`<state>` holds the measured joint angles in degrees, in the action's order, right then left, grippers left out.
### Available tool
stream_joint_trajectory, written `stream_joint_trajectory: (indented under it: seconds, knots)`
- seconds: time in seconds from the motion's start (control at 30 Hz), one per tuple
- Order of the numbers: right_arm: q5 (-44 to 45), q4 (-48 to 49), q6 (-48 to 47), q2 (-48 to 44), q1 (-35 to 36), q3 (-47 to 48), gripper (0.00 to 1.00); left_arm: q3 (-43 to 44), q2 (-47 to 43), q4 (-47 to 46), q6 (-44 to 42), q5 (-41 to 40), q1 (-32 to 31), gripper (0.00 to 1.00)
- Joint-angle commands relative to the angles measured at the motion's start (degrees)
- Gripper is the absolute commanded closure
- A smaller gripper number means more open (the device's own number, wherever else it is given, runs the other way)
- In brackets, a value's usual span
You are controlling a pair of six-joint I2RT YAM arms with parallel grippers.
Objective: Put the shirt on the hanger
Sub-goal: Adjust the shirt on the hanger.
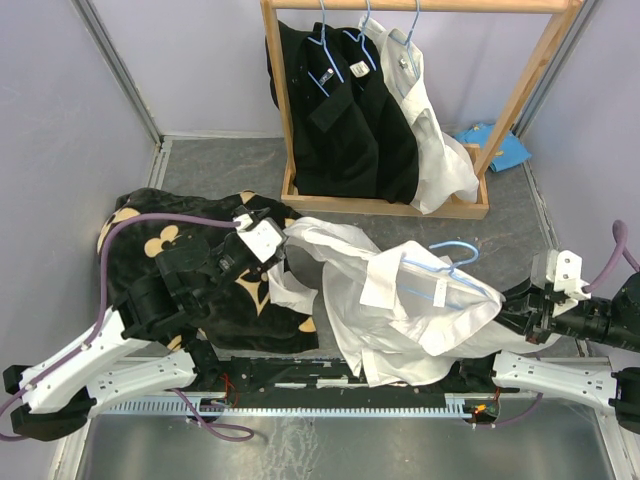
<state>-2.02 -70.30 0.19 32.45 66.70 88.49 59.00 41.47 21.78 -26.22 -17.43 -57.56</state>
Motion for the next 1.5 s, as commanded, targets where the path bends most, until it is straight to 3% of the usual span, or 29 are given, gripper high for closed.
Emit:
stream_joint_trajectory:
  seconds: [0.0,0.1,0.17,0.23,0.3,0.33,0.37,0.43,0.6,0.8,0.9,1.07,1.47]
  knots:
    - [-6.29,7.20,0.61,0.02,0.10,1.07,1.00,2.37,-0.68,1.02,1.80,5.21,0.41,0.41]
    - [-9.78,9.77,1.36,-0.53,0.10,-0.32,1.00,1.43,-0.47,1.02,1.64,7.80,0.43,0.65]
    - [-10.40,10.26,1.45,-0.48,0.11,-0.41,1.00,0.61,-0.14,0.92,1.52,8.50,0.38,0.73]
    - [-8.59,9.85,1.46,-0.18,0.10,0.09,1.00,0.33,0.36,1.05,1.96,8.24,0.40,0.66]
    - [-3.92,8.65,1.47,0.25,0.10,1.03,1.00,0.39,0.47,1.07,2.48,7.03,0.43,0.49]
    - [-0.62,7.92,1.56,0.39,0.10,1.47,1.00,0.56,0.27,1.16,2.56,6.33,0.35,0.40]
    - [1.86,7.16,1.65,0.61,0.10,1.82,1.00,0.81,-0.01,1.35,2.57,5.72,0.38,0.19]
    - [5.84,6.12,1.97,0.81,0.10,2.04,1.00,1.45,-1.13,1.95,2.57,4.39,0.36,0.05]
    - [8.74,4.19,2.36,2.41,0.10,1.09,1.00,3.12,-4.77,4.28,2.04,5.82,0.43,0.04]
    - [1.01,7.17,1.37,5.68,0.10,-1.62,1.00,4.35,-7.05,7.79,-4.50,25.87,0.39,0.07]
    - [-5.16,11.16,1.05,6.54,0.10,-3.78,1.00,3.97,-6.59,6.07,-4.92,31.44,0.42,0.07]
    - [-12.65,17.16,0.53,7.47,0.10,-6.88,1.00,4.32,-4.40,4.98,-5.83,34.33,0.39,0.11]
    - [-16.26,18.72,-0.80,9.83,0.10,-7.88,1.00,5.98,0.25,3.42,-4.69,44.84,0.42,0.19]
